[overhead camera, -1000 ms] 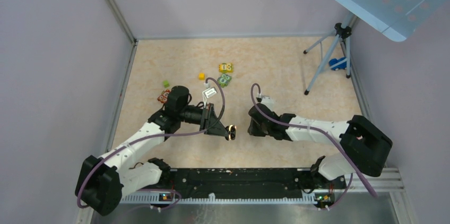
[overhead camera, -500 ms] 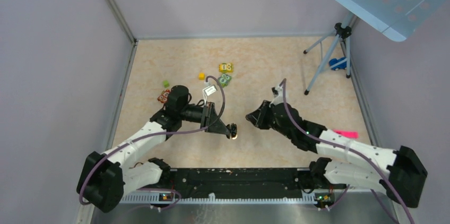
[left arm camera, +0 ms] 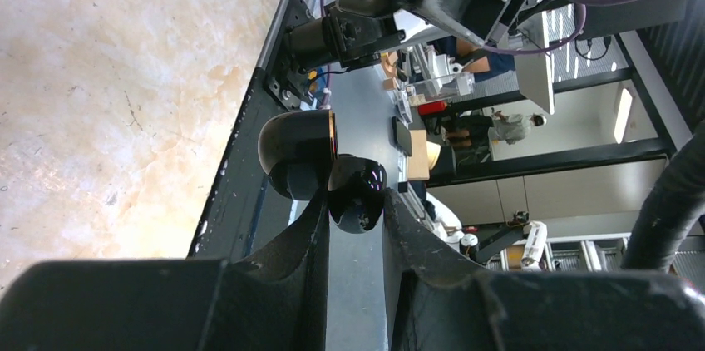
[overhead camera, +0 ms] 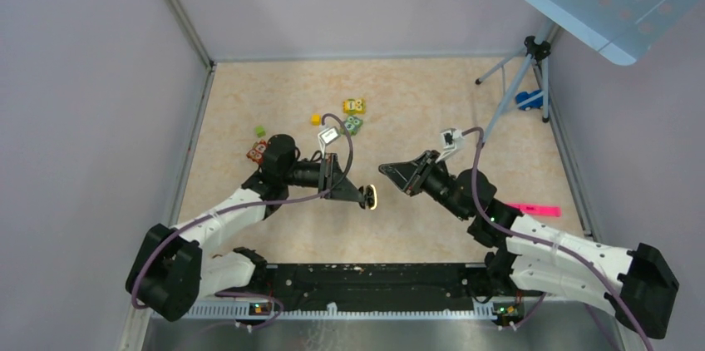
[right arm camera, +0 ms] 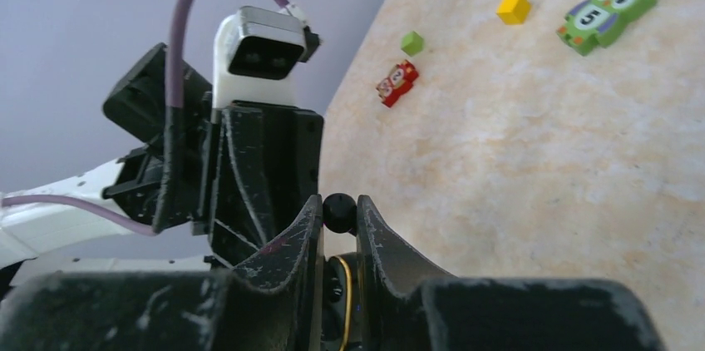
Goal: Insert the wireless bluetooth earbuds into the charging case
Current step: Insert the right earbud into the right side groove of the charging case.
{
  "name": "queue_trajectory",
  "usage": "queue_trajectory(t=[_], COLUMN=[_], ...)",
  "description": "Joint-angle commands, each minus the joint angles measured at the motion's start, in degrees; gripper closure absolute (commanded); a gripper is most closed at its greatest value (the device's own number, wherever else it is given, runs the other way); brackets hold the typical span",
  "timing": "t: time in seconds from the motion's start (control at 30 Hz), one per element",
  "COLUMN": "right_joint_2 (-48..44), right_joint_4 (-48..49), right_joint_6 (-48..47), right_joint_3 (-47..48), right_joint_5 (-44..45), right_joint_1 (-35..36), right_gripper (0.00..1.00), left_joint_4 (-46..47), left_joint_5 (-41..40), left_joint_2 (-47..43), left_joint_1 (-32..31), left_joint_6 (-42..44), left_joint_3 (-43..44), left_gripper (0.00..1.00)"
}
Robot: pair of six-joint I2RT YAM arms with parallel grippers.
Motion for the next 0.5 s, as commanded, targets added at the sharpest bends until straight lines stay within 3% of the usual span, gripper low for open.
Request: queue_trajectory(t=[0.0, 0.13, 0.3, 0.47], right_joint_2=[1.5, 1.6, 1.5, 1.8], right_joint_4=[10.1, 13.8, 18.2, 22.1], right_joint_6=[0.7, 2.6, 4.3, 6.5], right_joint_3=[0.0, -1.7, -3.6, -5.8], right_joint_5=[-3.2, -3.5, -4.0, -3.8], right_joint_1=[0.6, 0.9, 1.1, 1.6], right_gripper=[0.89, 0.89, 0.89, 0.89], left_joint_4=[4.5, 6.8, 22.1, 28.8], left_joint_5=[-1.4, -2.9, -2.4, -1.6], left_joint_2=[0.1, 1.2, 3.8, 5.9], left_joint_1=[0.3, 0.4, 0.7, 0.7], left_joint_6=[-2.0, -3.8, -14.2, -19.0], left_joint_3=[0.1, -0.6, -3.2, -3.8], left_gripper=[1.00, 1.00, 1.00, 1.00])
